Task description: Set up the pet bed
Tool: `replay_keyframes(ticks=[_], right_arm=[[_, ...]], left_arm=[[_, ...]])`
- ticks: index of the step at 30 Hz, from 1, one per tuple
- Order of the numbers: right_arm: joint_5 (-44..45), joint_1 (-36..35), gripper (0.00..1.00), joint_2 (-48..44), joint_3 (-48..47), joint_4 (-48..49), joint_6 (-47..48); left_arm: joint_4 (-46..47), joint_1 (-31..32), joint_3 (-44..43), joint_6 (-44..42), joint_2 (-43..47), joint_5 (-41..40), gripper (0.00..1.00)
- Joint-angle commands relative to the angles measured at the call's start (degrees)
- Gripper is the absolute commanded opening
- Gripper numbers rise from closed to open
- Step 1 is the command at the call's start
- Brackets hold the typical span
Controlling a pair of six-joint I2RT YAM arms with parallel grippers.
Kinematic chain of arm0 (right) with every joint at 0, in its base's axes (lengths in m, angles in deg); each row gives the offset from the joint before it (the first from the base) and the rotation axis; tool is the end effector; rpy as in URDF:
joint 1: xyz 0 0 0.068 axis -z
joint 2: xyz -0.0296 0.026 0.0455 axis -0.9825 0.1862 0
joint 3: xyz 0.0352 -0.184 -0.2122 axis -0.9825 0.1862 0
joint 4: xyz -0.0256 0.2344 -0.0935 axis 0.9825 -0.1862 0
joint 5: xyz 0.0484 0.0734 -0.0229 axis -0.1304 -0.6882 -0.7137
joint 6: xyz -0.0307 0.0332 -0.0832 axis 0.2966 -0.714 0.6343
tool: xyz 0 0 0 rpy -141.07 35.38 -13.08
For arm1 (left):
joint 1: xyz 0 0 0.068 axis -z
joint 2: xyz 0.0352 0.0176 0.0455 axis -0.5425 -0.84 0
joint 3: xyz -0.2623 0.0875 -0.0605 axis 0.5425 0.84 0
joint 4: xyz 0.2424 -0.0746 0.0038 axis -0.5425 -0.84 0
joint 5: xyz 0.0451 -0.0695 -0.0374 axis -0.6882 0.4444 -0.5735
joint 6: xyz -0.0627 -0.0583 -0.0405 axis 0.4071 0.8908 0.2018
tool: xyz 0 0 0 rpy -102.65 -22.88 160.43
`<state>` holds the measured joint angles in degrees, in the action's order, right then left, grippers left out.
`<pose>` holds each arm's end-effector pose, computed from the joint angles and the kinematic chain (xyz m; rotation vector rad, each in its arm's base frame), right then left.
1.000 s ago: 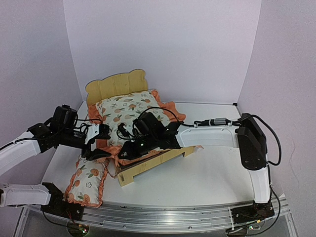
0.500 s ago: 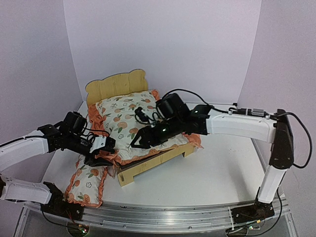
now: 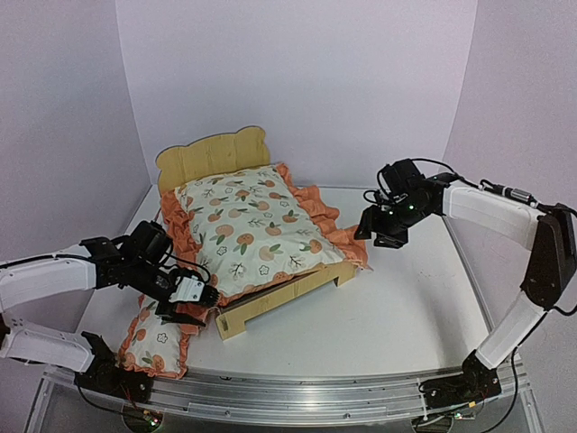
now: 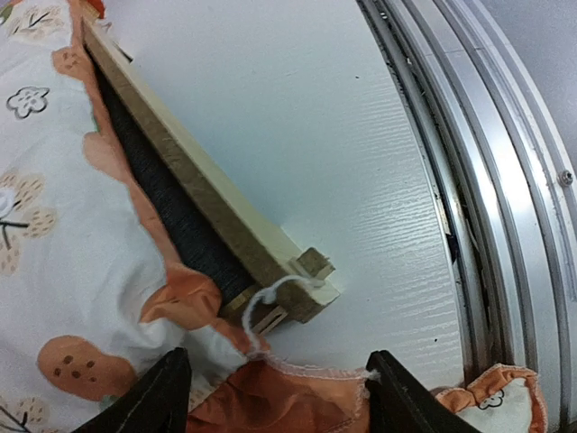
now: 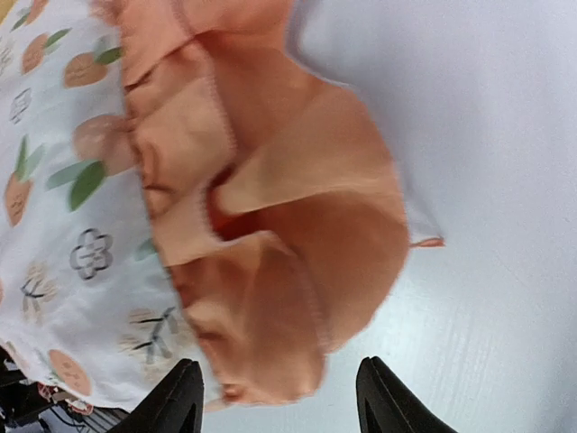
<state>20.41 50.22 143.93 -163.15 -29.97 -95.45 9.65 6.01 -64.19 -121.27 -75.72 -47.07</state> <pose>0.3205 0.1860 0.2428 0.0187 2.6118 0.5040 0.1430 -0.1680 0.1881 2.0021 1.4125 -0.4658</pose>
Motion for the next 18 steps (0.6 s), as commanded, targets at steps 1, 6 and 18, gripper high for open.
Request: replay_keyframes(ticks=[1, 6, 18], right_arm=[[-5.5, 7.1, 0.62, -2.8, 3.5, -4.0, -0.9], [-11.6, 11.5, 0.63, 0.6, 0.3, -4.1, 4.9], [-19.7, 11.5, 0.64, 22.1, -22.6, -5.0, 10.5]], left_arm=[[-5.1, -0.2, -9.3, 1.8, 1.1, -0.9, 0.73], [-9.5, -0.2, -16.7, 6.5, 0.9, 2.8, 0.80], [3.2, -17.1, -28.3, 35.1, -13.1, -13.1, 0.80]])
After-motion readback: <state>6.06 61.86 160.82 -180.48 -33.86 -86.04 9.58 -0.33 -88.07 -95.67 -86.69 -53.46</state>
